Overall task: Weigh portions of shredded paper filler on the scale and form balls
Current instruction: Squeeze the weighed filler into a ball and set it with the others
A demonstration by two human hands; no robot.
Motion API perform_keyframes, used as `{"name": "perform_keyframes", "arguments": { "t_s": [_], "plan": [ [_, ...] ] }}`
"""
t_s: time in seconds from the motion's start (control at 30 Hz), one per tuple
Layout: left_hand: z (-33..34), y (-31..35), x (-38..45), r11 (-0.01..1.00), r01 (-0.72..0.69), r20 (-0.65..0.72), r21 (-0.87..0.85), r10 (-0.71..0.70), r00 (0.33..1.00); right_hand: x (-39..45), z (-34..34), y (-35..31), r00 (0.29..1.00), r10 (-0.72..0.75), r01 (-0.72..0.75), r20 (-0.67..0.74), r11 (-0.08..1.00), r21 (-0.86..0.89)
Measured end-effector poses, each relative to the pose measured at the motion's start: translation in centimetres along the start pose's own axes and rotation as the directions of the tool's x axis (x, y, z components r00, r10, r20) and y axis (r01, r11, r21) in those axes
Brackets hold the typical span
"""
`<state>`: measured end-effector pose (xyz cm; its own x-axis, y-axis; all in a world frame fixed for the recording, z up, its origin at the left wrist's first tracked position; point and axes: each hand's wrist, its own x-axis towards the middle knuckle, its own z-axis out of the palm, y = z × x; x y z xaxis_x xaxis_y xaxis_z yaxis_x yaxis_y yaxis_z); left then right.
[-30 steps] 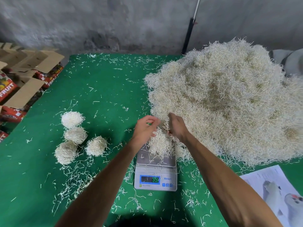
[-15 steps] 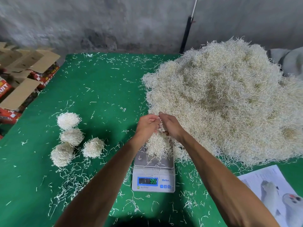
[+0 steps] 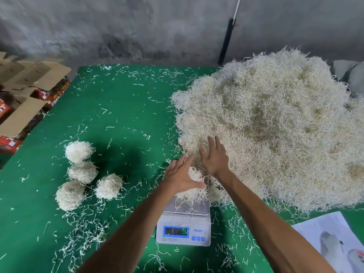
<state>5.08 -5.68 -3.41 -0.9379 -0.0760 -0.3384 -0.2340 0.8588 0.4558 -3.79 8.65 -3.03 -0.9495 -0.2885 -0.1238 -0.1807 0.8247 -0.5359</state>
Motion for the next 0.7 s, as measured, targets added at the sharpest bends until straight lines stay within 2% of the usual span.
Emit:
{"name": "perform_keyframes", "arguments": {
  "t_s": [0.07,0.13,0.17,0.23,0.27,0.33,0.37,0.43,0.5,0.53,0.57,0.6,0.67,0.7],
  "plan": [
    [1.6,0.0,-0.1,0.990,0.009,0.016,0.140,-0.011,1.000,-1.3,1.2,0.1,0.993,-0.067,0.072,-0.098,0.996,0.047],
    [3.4,-0.3,-0.8,0.979,0.007,-0.048,0.201,0.003,0.999,-2.4,2.2,0.4,0.990,-0.085,0.108,-0.116,0.973,0.203],
    [4.2,-0.6,-0.9,0.989,0.007,-0.108,0.151,0.010,0.994,-2.7,2.6,0.5,0.991,-0.080,0.106,-0.104,0.954,0.279],
    [4.3,-0.7,-1.0,0.990,0.030,-0.231,-0.140,-0.062,0.971,-3.3,2.7,0.5,0.992,-0.114,0.128,-0.060,0.913,0.387],
    [3.6,-0.5,-0.8,0.924,0.074,-0.238,-0.374,-0.173,0.956,-3.8,2.6,0.3,0.989,-0.144,0.138,-0.018,0.891,0.432],
    [1.6,0.2,-0.7,0.641,0.144,-0.117,-0.754,-0.347,0.931,-4.6,2.6,-0.6,0.982,-0.168,0.103,0.091,0.866,0.490],
    [0.7,0.4,-0.7,0.515,0.135,-0.068,-0.846,-0.356,0.932,-4.9,2.7,-1.2,0.982,-0.148,0.069,0.116,0.858,0.510],
    [-1.6,0.8,-1.0,0.418,0.023,-0.120,-0.908,-0.310,0.943,-5.1,2.5,-2.7,0.995,-0.062,0.002,0.080,0.805,0.593],
    [-4.3,0.9,-1.5,0.302,-0.096,-0.175,-0.949,-0.245,0.954,-5.3,1.9,-5.0,1.000,0.003,0.009,-0.017,0.751,0.660],
    [-5.3,1.2,-1.9,0.302,-0.163,-0.222,-0.939,-0.172,0.960,-5.6,1.6,-6.1,0.996,-0.026,0.080,-0.088,0.728,0.681],
    [-6.0,1.5,-2.3,0.378,-0.228,-0.313,-0.897,-0.178,0.933,-6.0,1.4,-7.3,0.984,-0.100,0.175,-0.149,0.713,0.679],
    [-6.5,2.0,-2.6,0.397,-0.259,-0.362,-0.880,-0.210,0.908,-6.4,1.5,-8.5,0.965,-0.185,0.260,-0.184,0.709,0.655],
    [-6.1,1.6,-3.1,0.503,-0.300,-0.479,-0.811,-0.273,0.834,-6.9,1.6,-10.5,0.940,-0.266,0.342,-0.215,0.717,0.607],
    [-5.5,1.1,-3.4,0.521,-0.330,-0.490,-0.787,-0.204,0.848,-6.7,1.5,-11.2,0.935,-0.259,0.353,-0.241,0.734,0.580]
  ]
}}
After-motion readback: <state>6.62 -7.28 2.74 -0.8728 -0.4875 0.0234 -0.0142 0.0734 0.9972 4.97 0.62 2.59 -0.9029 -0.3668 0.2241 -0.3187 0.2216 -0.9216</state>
